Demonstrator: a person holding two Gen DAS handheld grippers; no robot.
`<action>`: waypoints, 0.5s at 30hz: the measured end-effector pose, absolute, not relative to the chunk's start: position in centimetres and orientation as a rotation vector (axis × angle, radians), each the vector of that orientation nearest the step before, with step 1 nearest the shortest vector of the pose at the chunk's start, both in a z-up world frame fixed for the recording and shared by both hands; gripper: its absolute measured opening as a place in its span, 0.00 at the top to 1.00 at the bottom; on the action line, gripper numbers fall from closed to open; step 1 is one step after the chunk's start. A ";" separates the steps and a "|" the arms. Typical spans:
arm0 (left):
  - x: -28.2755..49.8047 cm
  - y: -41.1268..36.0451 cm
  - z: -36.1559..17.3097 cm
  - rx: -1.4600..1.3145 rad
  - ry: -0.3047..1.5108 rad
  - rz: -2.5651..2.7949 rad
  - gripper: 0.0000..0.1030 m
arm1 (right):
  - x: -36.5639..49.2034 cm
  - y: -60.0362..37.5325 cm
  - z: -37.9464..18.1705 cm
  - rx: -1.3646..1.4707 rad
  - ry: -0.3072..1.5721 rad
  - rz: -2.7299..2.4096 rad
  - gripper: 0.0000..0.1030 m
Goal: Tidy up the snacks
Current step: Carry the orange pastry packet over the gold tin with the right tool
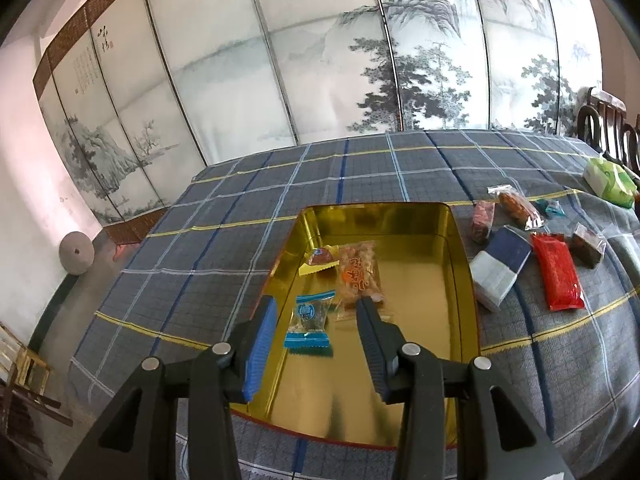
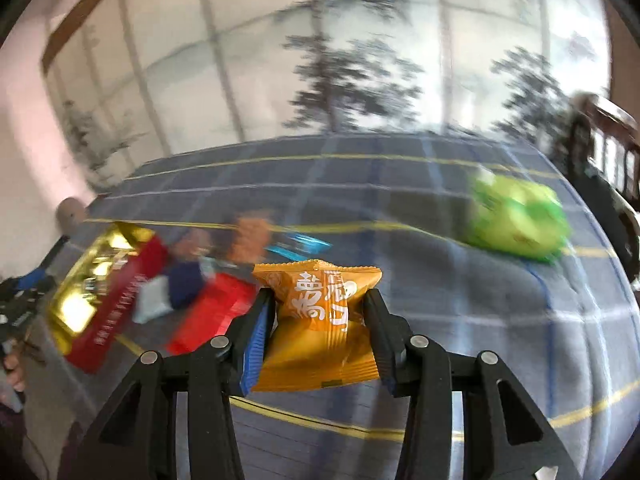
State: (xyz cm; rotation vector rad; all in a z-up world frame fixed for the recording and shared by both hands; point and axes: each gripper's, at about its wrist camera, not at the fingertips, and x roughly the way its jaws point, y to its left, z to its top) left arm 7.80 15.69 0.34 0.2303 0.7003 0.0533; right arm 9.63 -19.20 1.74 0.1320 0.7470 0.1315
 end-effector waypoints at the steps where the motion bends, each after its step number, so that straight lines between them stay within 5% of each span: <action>1: 7.7 15.6 0.3 0.232 0.700 0.054 0.59 | 9.9 -18.1 2.0 0.129 0.746 0.157 0.59; 6: 7.3 15.6 0.6 0.239 0.688 0.066 0.47 | 12.1 -11.8 3.3 0.126 0.739 0.310 0.59; 15: 6.8 16.1 1.2 0.233 0.692 0.070 0.46 | 15.7 -1.5 2.9 0.088 0.778 0.502 0.59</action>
